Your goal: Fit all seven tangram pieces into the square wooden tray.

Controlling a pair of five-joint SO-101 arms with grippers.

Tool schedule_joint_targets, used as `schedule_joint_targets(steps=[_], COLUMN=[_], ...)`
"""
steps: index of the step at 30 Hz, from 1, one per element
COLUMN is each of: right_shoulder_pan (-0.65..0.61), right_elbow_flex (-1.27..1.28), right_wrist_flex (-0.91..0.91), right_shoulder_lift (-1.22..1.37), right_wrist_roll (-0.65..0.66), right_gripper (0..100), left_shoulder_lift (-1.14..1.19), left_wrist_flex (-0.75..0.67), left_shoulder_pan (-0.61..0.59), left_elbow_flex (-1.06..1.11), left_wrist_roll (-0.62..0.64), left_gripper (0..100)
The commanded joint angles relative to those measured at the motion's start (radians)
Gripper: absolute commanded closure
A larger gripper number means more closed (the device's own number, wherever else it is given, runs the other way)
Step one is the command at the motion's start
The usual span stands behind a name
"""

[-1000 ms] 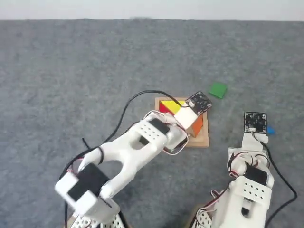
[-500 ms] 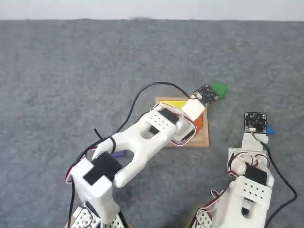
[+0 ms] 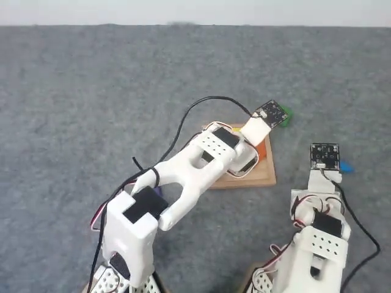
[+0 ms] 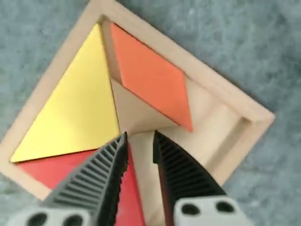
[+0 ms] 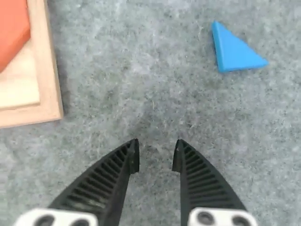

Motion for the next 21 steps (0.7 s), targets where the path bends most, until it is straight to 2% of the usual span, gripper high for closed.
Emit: schedule_joint_targets(steps=[1,6,12,15,21], right_shoulder_pan=[-0.013,-0.013,-0.013,-0.013,-0.018], right_elbow_flex=[-0.003,-0.003,-0.003,-0.003,-0.003], right_wrist_flex=[-0.021,-0.022,-0.022,-0.022,-0.022], right_shoulder_lift=[-0.022,-0.022,-0.022,-0.022,-0.022], right_wrist_roll=[0.015,0.015,0.015,0.015,0.017], right_gripper=[86.2,86.2,86.2,86.2,86.2], left_shoulder_lift=[-0.012,-0.083,-0.328,-0.486,-0.707], left_wrist_flex=[0.008,0.064,0.038,0.061,0.173], left_shoulder_pan=[0.000,0.002,-0.061,-0.169,-0.468], left_elbow_flex=[-0.042,-0.018,0.179,0.282,0.394], left_wrist_roll=[-0.014,-0.012,-0.008,-0.006,0.118], left_gripper=[91,95,96,96,95])
